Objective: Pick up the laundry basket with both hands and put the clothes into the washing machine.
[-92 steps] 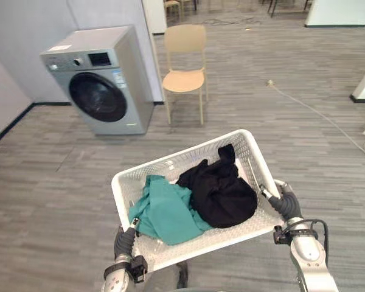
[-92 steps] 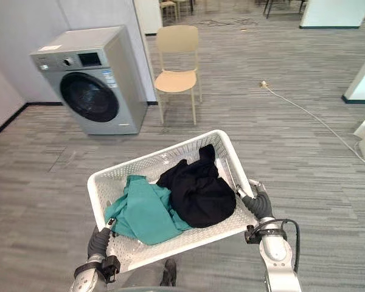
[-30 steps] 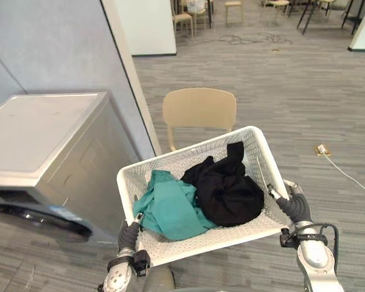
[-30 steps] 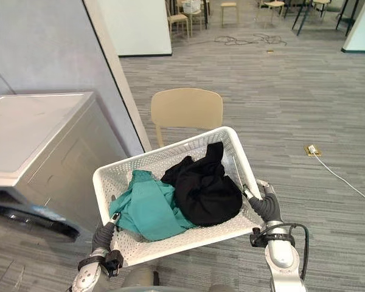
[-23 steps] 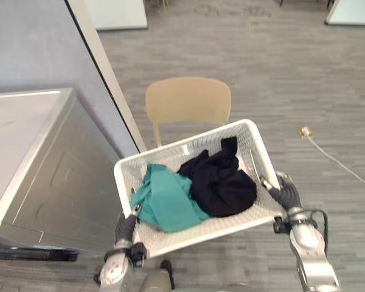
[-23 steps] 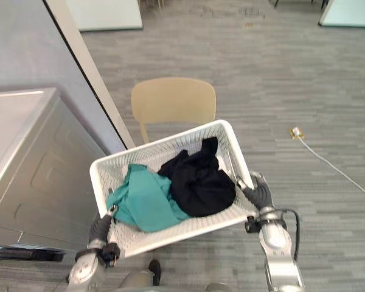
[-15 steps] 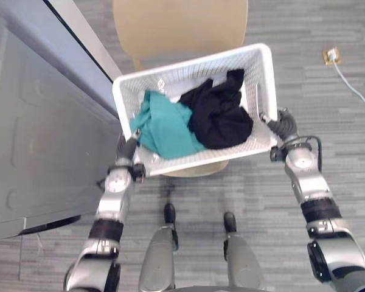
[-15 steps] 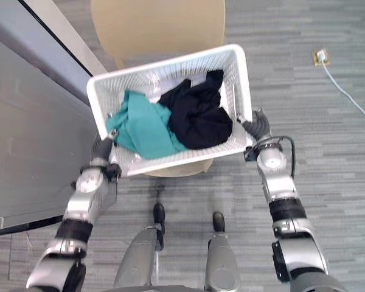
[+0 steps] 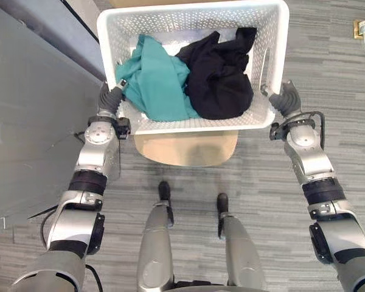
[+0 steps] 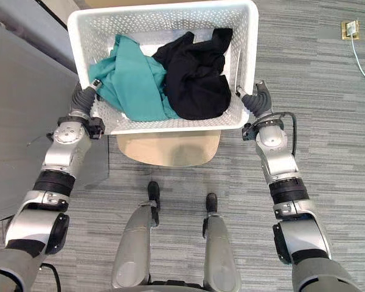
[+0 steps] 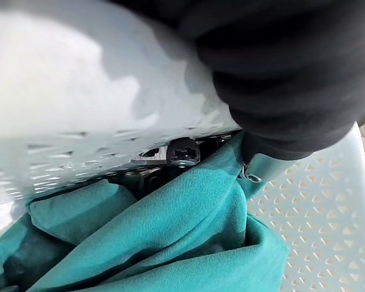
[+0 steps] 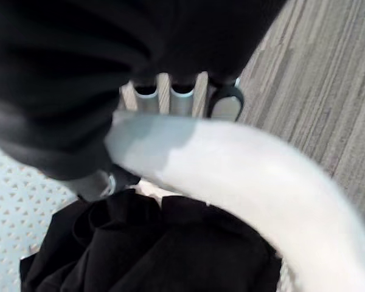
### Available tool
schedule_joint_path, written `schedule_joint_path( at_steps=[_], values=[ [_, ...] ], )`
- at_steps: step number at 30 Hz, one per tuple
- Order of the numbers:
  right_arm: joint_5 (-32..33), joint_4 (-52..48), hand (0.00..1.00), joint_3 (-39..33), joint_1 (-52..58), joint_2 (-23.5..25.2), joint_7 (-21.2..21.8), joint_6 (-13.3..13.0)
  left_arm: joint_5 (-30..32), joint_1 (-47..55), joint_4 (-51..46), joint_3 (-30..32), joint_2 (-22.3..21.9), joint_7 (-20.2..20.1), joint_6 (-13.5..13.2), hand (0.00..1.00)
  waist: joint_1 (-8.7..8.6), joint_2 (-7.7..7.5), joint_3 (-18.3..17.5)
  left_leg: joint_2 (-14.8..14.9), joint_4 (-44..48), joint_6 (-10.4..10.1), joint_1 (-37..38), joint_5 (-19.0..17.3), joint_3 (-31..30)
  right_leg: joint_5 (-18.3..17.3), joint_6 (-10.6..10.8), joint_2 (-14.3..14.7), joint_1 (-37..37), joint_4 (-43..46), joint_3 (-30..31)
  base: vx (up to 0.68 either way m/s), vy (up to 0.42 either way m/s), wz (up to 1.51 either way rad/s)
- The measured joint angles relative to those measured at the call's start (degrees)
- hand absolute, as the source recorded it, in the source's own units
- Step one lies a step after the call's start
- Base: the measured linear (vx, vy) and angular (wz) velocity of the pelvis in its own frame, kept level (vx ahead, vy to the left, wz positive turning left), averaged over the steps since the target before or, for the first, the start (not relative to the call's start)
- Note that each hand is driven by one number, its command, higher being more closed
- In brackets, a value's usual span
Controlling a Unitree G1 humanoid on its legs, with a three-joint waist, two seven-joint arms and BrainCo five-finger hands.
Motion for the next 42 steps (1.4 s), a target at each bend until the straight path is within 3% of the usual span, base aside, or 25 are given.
schedule_joint_path(
  at_steps=[1,4,5,6,7,8,10,14,17,23,30,42],
  values=[
    [0.0,0.0,1.0,0.8,-0.9,0.2,0.1,0.0,0.0,0.0,0.3,0.9,0.4,-0.1,0.1,1.0,0.2,0.56,0.4,1.8,2.0,-0.1,-1.7,0.1,0.1,0.1,-0.2,1.4,-0.2,-0.5,-0.2,0.1,-0.132,-0.08],
    [0.0,-1.0,1.0,1.3,1.2,0.5,0.2,0.0,0.2,1.0,1.7,1.5,-0.1,-0.7,0.4,1.0,0.05,0.59,0.8,3.3,2.9,-0.1,-1.9,0.1,-0.3,0.1,-0.2,2.7,1.1,-0.5,-1.1,0.08,-0.061,0.08],
    [-0.1,-1.0,1.0,1.1,2.3,1.1,0.1,0.2,0.7,2.3,1.6,1.5,-0.9,-0.8,0.4,1.0,0.08,0.51,0.8,3.9,8.0,-0.4,-3.9,0.4,-0.4,0.0,-0.4,2.6,2.3,-0.5,-0.8,0.1,0.096,0.21],
    [-0.2,-1.1,1.0,0.7,3.2,2.1,-0.2,0.1,1.0,3.1,1.5,1.5,-1.1,-0.8,0.3,1.0,-0.2,0.11,1.0,3.5,6.5,0.5,-5.4,-2.2,-0.3,-0.4,-0.8,2.1,2.7,-0.1,-0.8,0.08,0.134,0.2],
    [-0.2,-1.1,1.0,0.4,3.9,2.4,-0.3,0.1,1.4,3.4,1.3,1.5,-1.5,-0.8,0.3,1.0,-0.45,0.12,1.0,2.6,0.5,1.2,-4.4,-1.5,-0.2,-0.8,-0.5,1.8,2.7,0.3,-1.1,0.06,0.139,0.0],
    [-0.2,-1.2,1.0,-0.7,6.1,3.5,-0.3,0.2,2.2,5.1,-0.8,1.5,-1.8,-1.0,0.2,1.0,-0.01,0.1,1.1,2.8,-9.1,1.3,-1.9,4.4,0.2,-3.6,0.8,1.9,2.7,2.0,-0.8,0.02,0.178,0.25],
    [-0.5,-2.7,1.0,-5.3,9.6,7.0,-1.1,-0.2,4.2,7.7,-4.8,1.8,-3.7,-1.6,-0.4,1.0,0.21,-0.87,1.2,0.3,-7.5,1.9,-2.6,3.7,1.0,-5.8,1.9,-0.9,2.0,4.6,-0.8,0.01,0.198,0.28],
    [-3.1,-3.1,1.0,-3.9,14.1,11.1,-1.0,-0.2,4.4,15.3,-5.0,3.2,-4.8,-0.6,-0.5,1.0,0.35,-0.99,1.3,0.3,-5.9,2.1,-1.0,3.5,1.5,-6.2,1.9,-1.1,4.0,4.8,-0.6,-0.02,0.015,-0.05],
    [-5.3,-4.3,1.0,-4.2,18.5,12.7,-0.9,-0.1,5.3,20.2,-5.1,4.4,-8.0,-0.6,-0.8,1.0,0.34,-1.03,1.3,0.6,-5.9,3.0,0.8,1.4,1.8,-8.2,2.0,-0.9,5.5,4.9,-0.7,-0.06,-0.033,-0.08],
    [-6.5,-1.7,1.0,-4.9,25.5,15.5,-0.8,0.0,9.0,25.5,-1.4,4.3,-12.1,-0.6,-1.3,1.0,0.11,-1.12,1.1,0.6,-7.2,2.4,4.4,1.9,1.7,-8.3,1.9,-0.3,7.8,5.8,-0.5,-0.08,-0.026,-0.02],
    [-7.4,6.0,1.0,-5.4,25.6,17.2,0.1,-0.1,11.2,24.9,4.9,4.3,-13.1,-0.6,-1.5,1.0,0.09,-2.15,-1.3,-0.1,-8.7,2.3,6.6,2.9,1.4,-8.2,1.7,-0.4,9.4,5.7,-0.5,-0.02,-0.012,0.02],
    [-7.4,9.1,1.0,-6.6,23.0,17.6,0.1,0.8,11.5,22.2,7.3,3.8,-12.8,-0.6,-0.6,1.0,0.33,-2.22,-3.1,0.0,-8.6,2.3,5.9,3.0,1.7,-7.2,1.9,-0.4,9.4,3.9,-0.4,0.0,0.0,-0.01]
  ],
)
